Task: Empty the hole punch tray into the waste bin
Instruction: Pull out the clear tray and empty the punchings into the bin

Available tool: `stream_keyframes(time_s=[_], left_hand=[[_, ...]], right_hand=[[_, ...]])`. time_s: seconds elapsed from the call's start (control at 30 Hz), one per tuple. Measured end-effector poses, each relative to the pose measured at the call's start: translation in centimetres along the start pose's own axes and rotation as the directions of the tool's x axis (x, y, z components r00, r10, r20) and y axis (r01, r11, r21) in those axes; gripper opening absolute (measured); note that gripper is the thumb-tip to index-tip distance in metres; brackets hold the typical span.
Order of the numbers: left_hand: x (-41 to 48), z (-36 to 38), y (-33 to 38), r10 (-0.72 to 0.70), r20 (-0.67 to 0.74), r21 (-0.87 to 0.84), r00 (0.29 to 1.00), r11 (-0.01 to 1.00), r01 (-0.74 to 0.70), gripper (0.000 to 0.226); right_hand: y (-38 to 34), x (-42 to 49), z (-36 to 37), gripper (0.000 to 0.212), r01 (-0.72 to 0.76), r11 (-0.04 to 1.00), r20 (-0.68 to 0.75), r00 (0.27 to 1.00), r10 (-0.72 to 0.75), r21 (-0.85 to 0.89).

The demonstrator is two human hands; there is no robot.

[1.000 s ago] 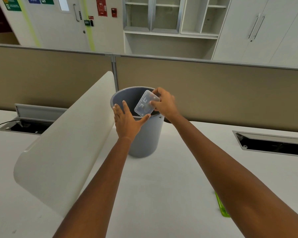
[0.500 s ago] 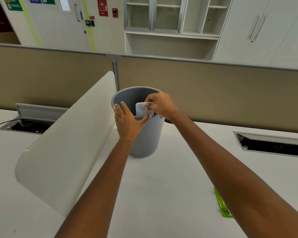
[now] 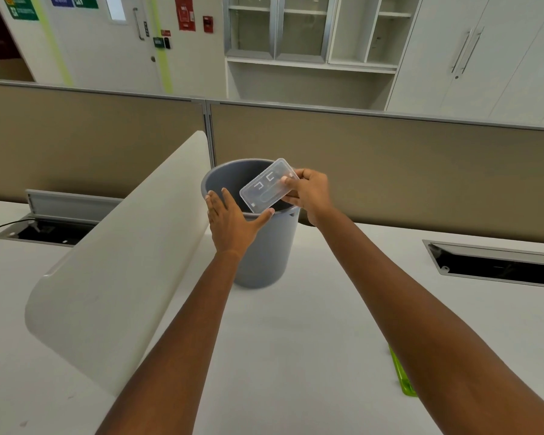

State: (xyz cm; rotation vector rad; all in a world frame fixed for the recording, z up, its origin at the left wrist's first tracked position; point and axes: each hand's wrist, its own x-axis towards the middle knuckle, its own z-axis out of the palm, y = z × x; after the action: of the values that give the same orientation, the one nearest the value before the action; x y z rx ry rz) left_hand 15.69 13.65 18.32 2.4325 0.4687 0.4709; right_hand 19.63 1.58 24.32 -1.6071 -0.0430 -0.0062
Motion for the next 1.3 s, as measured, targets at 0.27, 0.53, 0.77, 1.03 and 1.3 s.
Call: stream_keyframes(time_s=[0.27,0.53,0.77,1.03,1.3], left_hand=[[-0.1,0.0,0.0,-0.003,0.013,-0.006,1.000,1.000,0.003,0.104],[-0.5,0.1,-0.3,0.028,0.003,0.003,1.000,1.000,-0.028,0.097],[-3.1,1.4,-0.7,0.086,-0.088,-0.099,0.992,0.991,-0.094,0.075],[-5.6,2.1,-0.5,0.094,-0.125,-0.191,0.988,0.975,-0.117,0.066],[-10.6,4.0,0.1,-0.071,0.015,-0.497,0.997,0.865,0.069,0.050]], right_hand=[[0.4,-0.3,-0.8,0.031,-0.166,0.955,0.046,0.986,0.159,0.245],[1.2,-0.8,-2.8,0.030,-0.192,0.942,0.059,0.981,0.183,0.276],[3.1,-2.7,-6.3,0.026,-0.207,0.959,0.070,0.978,0.197,0.193],[4.8,-5.2,-9.1,0.031,-0.258,0.952,0.076,0.966,0.249,0.164],[6.6,-7.4,-11.0,0.035,-0.356,0.926,0.094,0.933,0.346,0.124]])
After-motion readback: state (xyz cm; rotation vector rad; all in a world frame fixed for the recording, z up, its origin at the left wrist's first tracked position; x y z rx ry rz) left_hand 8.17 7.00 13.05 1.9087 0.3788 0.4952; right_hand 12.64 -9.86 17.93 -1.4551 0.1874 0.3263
